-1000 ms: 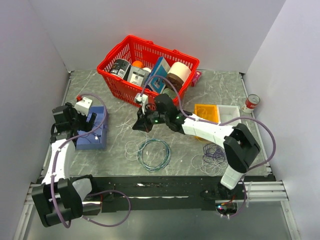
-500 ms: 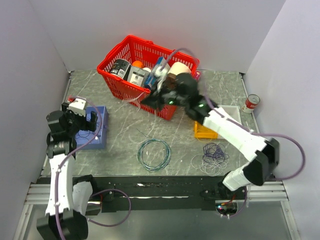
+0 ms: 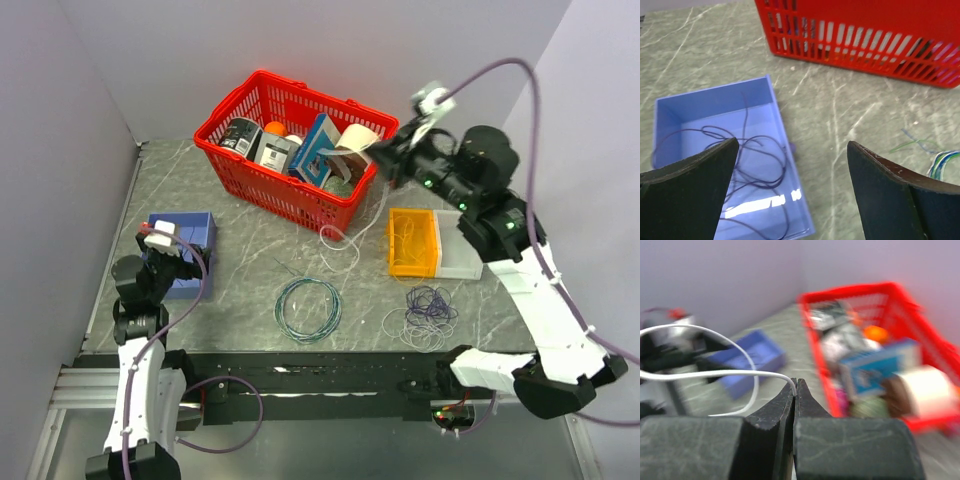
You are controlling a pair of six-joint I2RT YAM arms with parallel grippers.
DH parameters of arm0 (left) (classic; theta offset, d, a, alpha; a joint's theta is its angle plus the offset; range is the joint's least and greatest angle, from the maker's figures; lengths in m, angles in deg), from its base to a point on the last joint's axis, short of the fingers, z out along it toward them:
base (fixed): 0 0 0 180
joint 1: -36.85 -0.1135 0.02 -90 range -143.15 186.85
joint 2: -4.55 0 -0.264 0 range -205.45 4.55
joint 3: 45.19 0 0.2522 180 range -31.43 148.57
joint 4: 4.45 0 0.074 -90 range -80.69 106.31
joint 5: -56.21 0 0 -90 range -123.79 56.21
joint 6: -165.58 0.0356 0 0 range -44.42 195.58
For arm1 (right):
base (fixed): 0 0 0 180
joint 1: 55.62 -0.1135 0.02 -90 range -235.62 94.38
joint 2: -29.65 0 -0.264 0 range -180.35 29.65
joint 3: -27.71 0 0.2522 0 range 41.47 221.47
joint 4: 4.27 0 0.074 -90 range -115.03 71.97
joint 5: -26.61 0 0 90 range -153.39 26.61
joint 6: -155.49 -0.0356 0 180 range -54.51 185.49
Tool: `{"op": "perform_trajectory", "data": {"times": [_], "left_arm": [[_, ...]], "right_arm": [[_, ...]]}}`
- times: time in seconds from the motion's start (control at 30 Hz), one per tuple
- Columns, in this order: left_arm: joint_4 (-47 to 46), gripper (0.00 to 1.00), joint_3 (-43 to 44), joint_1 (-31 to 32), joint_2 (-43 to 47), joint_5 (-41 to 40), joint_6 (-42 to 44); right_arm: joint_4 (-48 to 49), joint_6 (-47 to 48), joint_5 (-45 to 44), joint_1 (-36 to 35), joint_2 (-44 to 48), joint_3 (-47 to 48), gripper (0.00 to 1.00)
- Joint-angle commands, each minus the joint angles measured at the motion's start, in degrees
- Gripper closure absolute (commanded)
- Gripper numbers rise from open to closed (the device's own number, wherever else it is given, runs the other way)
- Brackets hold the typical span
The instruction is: Untangle the cables
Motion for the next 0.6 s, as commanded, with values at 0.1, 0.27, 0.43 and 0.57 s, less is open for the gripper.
{"op": "perform_trajectory", "data": {"times": [0.1,0.27,0.43,0.57], "left_arm": [[-13.43,0.04,-5.94,0.95,4.75,2.18,-9.02],[-13.44,0.04,-6.02,1.22,6.24,1.47,-8.32],[-13.36,0.04,-6.38,1.48,6.95,1.21,-7.70],[-13.44,0.04,-6.73,1.65,7.21,1.39,-7.53]], "right_arm": [[-5.19,0.69,-13.89,17.97,0.86,-4.60,1.00],[-2.47,-4.30,-11.34,28.02,0.68,-9.17,1.00],[0.17,-6.16,-10.11,35.14,-0.02,-11.90,1.00],[0.96,-6.25,-10.10,38.40,-1.77,-13.31,1.00]]}}
